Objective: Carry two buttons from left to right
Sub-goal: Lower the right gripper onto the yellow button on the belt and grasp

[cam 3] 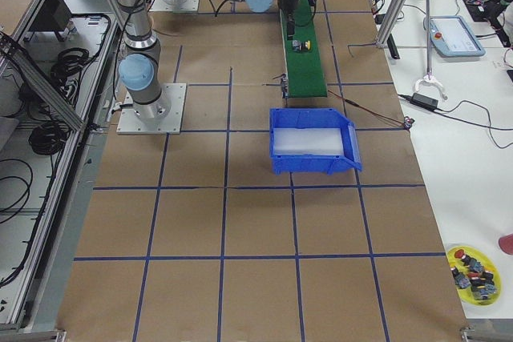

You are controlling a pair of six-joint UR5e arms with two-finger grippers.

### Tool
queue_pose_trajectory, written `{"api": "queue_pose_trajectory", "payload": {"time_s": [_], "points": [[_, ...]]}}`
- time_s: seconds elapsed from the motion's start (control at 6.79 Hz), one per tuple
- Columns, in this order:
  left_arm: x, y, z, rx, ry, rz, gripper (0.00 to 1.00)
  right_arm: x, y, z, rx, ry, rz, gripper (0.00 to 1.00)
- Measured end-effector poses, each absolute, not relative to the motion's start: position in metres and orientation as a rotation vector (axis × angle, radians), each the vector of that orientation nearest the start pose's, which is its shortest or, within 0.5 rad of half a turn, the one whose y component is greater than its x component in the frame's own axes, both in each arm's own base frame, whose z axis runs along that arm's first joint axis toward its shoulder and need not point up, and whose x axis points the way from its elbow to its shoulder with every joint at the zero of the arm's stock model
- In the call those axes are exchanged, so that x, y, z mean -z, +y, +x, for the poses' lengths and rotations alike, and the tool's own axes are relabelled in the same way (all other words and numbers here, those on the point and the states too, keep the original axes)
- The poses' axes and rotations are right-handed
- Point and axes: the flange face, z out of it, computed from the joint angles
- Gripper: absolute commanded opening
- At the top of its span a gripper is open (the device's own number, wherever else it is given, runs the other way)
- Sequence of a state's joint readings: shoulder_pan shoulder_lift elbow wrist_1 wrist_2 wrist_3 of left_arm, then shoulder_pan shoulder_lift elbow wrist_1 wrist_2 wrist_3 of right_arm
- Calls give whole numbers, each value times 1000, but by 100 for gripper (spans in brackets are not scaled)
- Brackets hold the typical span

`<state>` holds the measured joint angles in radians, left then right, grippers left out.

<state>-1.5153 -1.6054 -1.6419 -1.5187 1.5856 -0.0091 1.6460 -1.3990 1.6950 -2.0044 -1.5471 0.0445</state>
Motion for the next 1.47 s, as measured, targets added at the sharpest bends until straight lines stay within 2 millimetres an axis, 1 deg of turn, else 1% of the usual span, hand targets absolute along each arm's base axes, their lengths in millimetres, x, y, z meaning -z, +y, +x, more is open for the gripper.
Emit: {"api": "queue_pose_trajectory", "payload": {"time_s": [0.29, 0.59, 0.74, 0.88, 1.47], "points": [[-443, -505, -103, -81, 3125, -102, 100, -341, -578, 179, 213, 3099, -43, 100], [-445, -501, -103, -89, 3124, -102, 100, -312, -602, 182, 185, 3100, -2, 100], [-445, -500, -103, -97, 3123, -102, 100, -301, -610, 183, 165, 3102, 12, 100], [-445, -500, -103, -104, 3123, -102, 100, -293, -614, 185, 150, 3103, 20, 100], [-443, -500, -103, -122, 3123, -102, 100, -279, -617, 187, 116, 3104, 27, 100]]}}
